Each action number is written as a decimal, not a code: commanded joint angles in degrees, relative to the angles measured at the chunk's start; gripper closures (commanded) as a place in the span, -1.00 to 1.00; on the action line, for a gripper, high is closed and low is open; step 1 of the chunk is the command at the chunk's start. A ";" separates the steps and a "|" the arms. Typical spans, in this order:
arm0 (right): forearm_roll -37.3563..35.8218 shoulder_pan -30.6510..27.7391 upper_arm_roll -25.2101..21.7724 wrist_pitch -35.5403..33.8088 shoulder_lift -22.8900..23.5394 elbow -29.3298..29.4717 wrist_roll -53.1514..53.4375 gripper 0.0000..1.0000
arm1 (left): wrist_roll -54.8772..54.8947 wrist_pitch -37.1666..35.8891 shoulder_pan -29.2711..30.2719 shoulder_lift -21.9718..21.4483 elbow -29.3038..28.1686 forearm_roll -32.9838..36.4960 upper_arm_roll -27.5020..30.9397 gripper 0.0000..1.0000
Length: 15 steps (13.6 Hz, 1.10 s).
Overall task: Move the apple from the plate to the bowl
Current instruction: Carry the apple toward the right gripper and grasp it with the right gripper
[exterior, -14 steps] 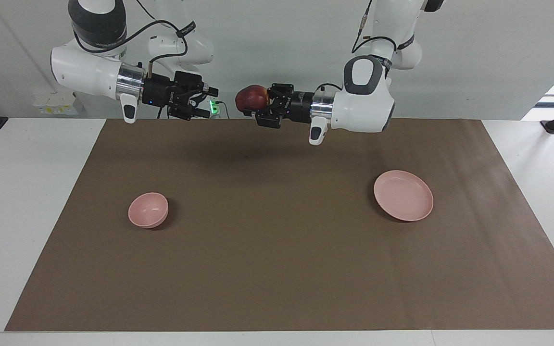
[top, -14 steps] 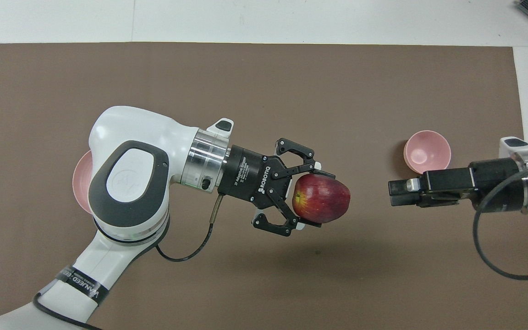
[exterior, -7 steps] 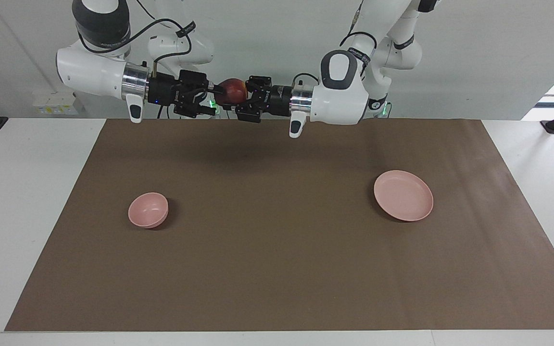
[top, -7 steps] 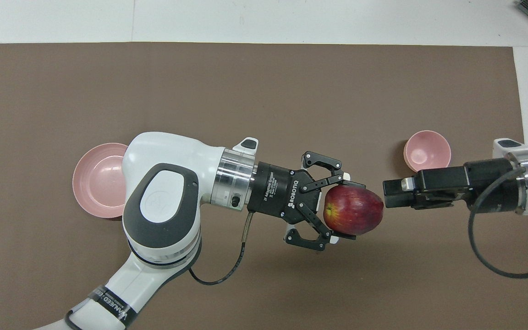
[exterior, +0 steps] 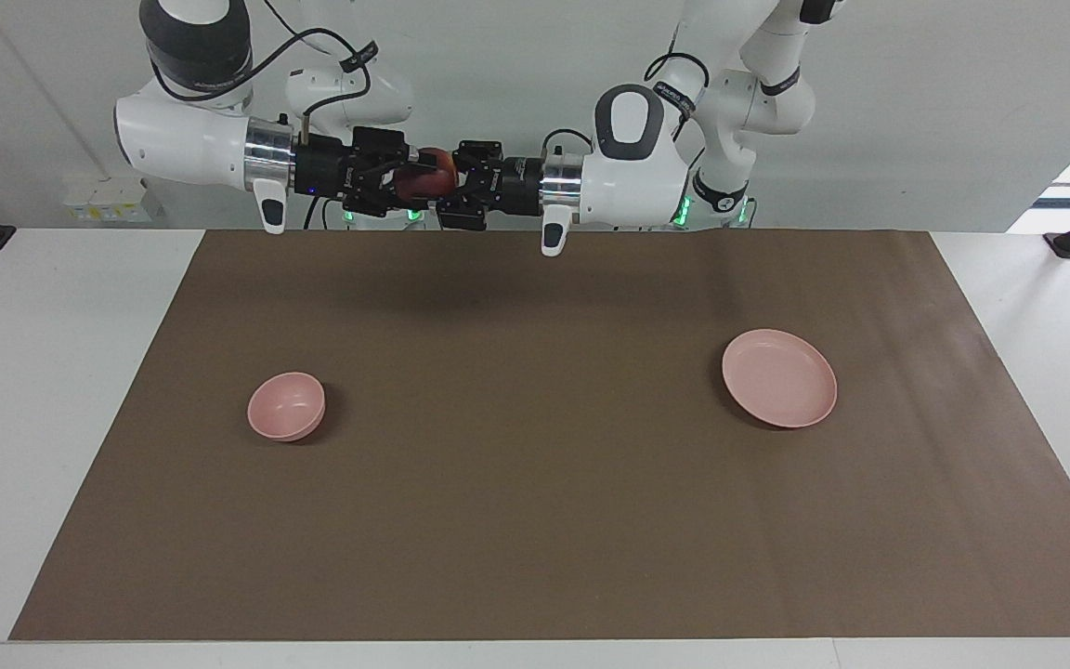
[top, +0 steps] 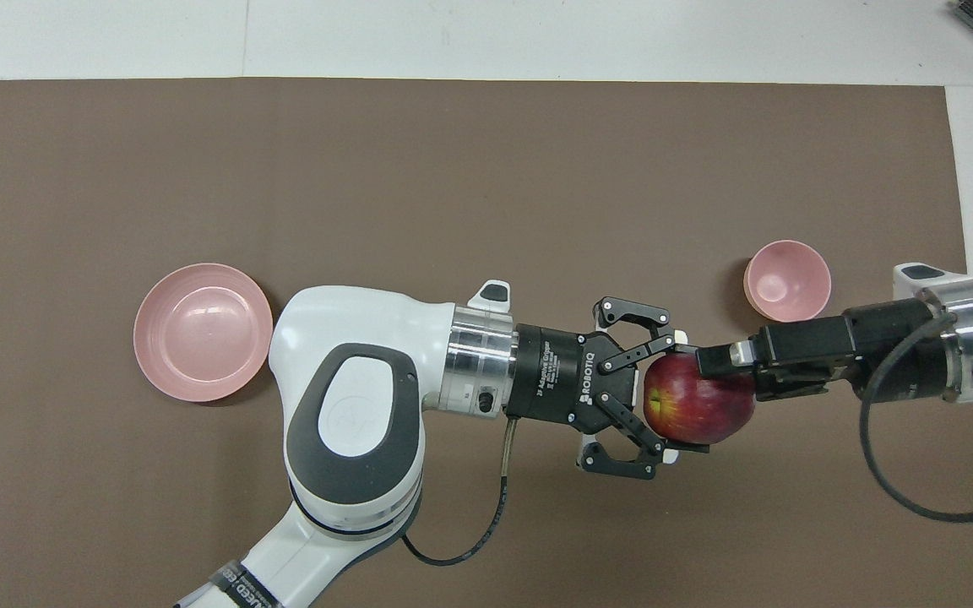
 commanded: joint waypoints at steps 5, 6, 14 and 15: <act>0.56 -0.69 0.09 -2.61 -1.94 -1.87 1.51 -1.00 | -0.73 1.46 -1.13 -1.97 -1.37 -1.53 -0.04 1.00; 0.47 -1.12 0.09 -3.84 -1.94 -1.87 1.51 -1.00 | -0.73 1.46 -1.13 -1.97 -1.37 -1.53 -0.04 1.00; -1.02 -1.30 0.09 -4.99 -2.03 -1.87 1.86 -1.00 | -0.81 1.28 -1.22 -2.15 -1.37 -1.44 -0.04 1.00; -1.11 -1.13 0.09 -4.99 -2.03 -1.87 2.21 -1.00 | -0.73 1.11 -1.39 -2.15 -1.45 -1.44 -0.13 1.00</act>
